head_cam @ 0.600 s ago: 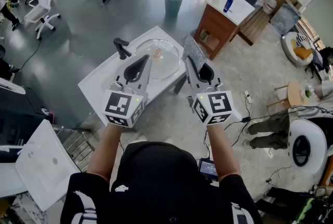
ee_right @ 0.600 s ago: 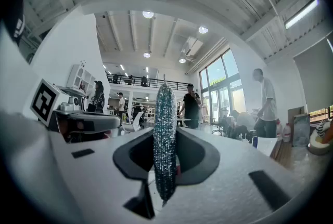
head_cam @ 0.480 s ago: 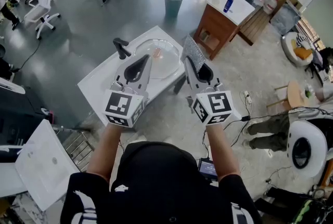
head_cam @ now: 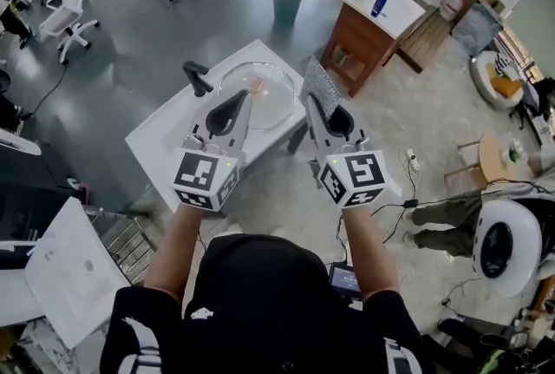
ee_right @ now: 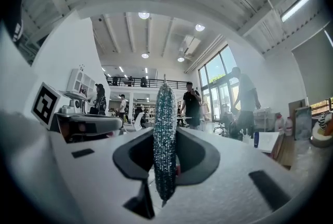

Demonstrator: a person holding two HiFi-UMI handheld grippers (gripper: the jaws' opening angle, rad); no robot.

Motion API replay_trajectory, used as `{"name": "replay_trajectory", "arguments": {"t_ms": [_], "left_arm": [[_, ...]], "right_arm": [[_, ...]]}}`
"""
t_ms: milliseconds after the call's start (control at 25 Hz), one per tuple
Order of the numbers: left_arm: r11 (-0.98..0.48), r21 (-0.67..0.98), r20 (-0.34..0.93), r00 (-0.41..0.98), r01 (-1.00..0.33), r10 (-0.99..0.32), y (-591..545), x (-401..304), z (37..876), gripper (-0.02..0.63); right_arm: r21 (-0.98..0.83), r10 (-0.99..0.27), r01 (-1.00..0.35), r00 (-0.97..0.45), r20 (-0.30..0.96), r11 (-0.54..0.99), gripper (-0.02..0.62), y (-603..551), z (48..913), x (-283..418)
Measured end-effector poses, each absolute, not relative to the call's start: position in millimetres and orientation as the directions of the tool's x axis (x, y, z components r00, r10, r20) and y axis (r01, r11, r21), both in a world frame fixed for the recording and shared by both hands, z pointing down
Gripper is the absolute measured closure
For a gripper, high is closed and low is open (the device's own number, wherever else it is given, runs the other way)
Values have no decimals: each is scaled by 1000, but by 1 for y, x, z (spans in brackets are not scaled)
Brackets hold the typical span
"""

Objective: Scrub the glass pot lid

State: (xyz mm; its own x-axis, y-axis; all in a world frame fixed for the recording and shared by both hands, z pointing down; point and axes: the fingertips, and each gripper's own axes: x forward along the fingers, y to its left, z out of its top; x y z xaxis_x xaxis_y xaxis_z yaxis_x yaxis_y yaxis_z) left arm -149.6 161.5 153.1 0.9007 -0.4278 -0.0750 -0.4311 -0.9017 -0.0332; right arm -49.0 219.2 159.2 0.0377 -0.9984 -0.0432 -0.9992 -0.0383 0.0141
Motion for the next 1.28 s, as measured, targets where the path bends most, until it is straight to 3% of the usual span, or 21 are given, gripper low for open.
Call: {"name": "replay_trajectory", "arguments": {"t_ms": [600,1280], "left_arm": [[-894,-29,-39,895,-446,-445,178,-126,175,600],[-888,104,-49,890,-448,-454,80,-106,177,598]], "right_arm": [[-19,-1000,-1000,4,-27,-4,526,229,180,-27],[-8,-1000,-1000,-18,2,18,526,143,187,-5]]}}
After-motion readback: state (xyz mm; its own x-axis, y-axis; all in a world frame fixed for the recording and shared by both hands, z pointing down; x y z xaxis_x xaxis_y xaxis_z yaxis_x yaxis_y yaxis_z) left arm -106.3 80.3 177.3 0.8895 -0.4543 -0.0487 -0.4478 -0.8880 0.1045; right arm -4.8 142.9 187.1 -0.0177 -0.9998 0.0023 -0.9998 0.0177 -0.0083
